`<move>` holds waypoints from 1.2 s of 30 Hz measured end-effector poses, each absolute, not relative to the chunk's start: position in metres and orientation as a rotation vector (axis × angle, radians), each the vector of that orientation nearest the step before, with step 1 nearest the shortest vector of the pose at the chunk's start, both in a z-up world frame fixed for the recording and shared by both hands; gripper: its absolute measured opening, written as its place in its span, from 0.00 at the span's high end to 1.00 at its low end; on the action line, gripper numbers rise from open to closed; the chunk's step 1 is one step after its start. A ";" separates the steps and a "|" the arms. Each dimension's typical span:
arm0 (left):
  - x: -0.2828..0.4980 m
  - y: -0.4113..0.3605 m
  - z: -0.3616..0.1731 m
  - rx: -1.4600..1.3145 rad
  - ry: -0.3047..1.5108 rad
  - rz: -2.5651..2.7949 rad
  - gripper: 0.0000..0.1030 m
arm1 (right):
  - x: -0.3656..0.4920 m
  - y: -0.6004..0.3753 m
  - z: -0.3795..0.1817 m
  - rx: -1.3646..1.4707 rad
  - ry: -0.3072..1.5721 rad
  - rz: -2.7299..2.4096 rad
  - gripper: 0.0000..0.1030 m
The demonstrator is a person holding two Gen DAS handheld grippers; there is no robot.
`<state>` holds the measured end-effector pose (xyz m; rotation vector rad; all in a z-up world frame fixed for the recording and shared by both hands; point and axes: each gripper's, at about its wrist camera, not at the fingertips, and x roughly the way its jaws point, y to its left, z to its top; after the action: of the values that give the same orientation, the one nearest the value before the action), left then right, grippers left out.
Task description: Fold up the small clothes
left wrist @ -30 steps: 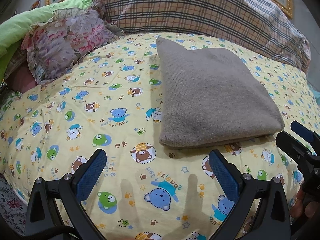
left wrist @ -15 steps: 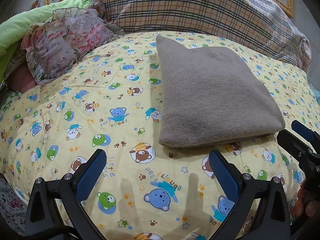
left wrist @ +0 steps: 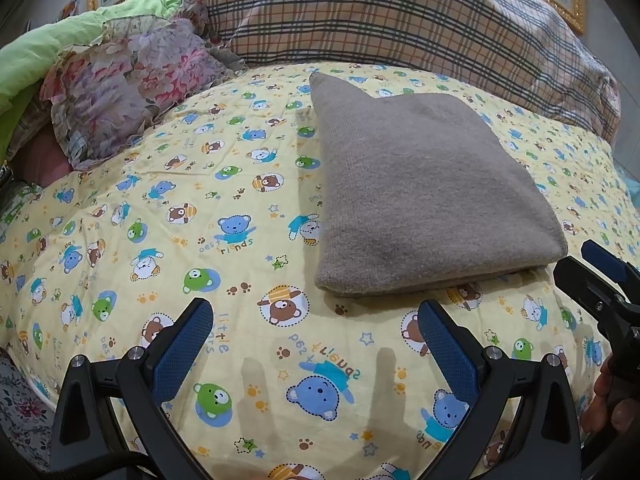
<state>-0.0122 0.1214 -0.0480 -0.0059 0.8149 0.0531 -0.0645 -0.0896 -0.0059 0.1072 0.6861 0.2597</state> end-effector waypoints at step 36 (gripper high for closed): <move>-0.012 0.117 -0.044 -0.006 0.815 0.034 0.01 | -0.065 -0.086 0.000 0.117 0.678 0.262 0.00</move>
<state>-0.0119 0.1174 -0.0436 -0.0064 0.8147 0.0342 -0.0651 -0.0861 0.0002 0.1173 0.6782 0.2620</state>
